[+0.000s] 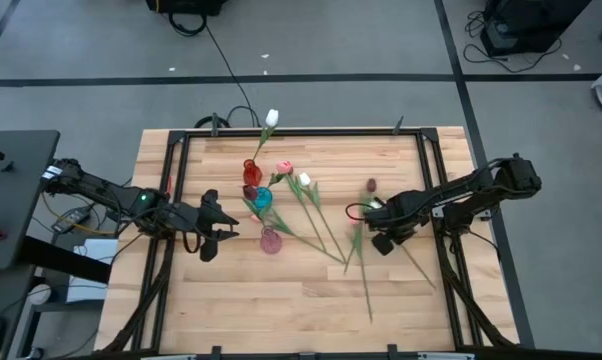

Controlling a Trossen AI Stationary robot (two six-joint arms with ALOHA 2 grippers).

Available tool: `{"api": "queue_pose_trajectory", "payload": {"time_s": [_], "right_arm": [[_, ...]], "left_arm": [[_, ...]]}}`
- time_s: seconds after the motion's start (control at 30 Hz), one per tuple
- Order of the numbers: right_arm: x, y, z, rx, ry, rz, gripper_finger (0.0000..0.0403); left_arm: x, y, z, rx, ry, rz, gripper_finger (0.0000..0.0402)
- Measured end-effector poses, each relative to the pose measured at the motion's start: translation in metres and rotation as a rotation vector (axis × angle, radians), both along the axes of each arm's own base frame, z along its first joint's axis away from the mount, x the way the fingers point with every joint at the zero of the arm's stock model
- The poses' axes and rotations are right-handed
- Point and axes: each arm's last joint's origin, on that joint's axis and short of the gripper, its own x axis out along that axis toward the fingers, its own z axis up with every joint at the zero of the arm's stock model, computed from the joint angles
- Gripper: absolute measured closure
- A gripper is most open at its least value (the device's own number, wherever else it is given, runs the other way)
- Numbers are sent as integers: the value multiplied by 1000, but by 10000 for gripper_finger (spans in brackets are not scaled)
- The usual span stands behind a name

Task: Sort flowers into vase by color
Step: Put the right white flower into the red vase

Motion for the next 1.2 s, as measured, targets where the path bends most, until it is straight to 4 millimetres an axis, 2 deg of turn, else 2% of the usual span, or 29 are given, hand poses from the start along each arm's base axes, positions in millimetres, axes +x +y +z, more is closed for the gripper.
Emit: {"api": "queue_pose_trajectory", "payload": {"time_s": [0.07, 0.23, 0.33, 0.57, 0.67, 0.77, 0.83, 0.93, 1.03, 1.2], "right_arm": [[-5, -2, 8, -48, 46, 12, 387], [3, -3, 41, -129, -66, 108, 396], [16, 0, 63, -173, -266, 223, 396], [49, 12, 96, -291, -792, 534, 396], [62, 17, 108, -427, -955, 637, 396], [74, 15, 114, -527, -1046, 681, 396], [80, 8, 115, -579, -1070, 694, 396], [84, -8, 115, -608, -1071, 688, 395], [86, -32, 112, -619, -1048, 697, 395], [89, -73, 122, -744, -1130, 732, 395]], "left_arm": [[0, 0, 0, 0, 0, 0, 245], [0, 0, 1, -2, -7, -1, 245], [1, 0, 1, 4, -12, -6, 245], [2, -1, 1, 42, -43, -37, 245], [5, -2, -11, 56, -83, -54, 245], [6, -2, -24, 52, -108, -57, 245], [5, -2, -28, 53, -102, -60, 245], [2, -2, -23, 40, -139, -101, 245], [-5, 0, -15, 51, -191, -122, 245], [-20, 6, -1, 128, -302, -137, 245]]}}
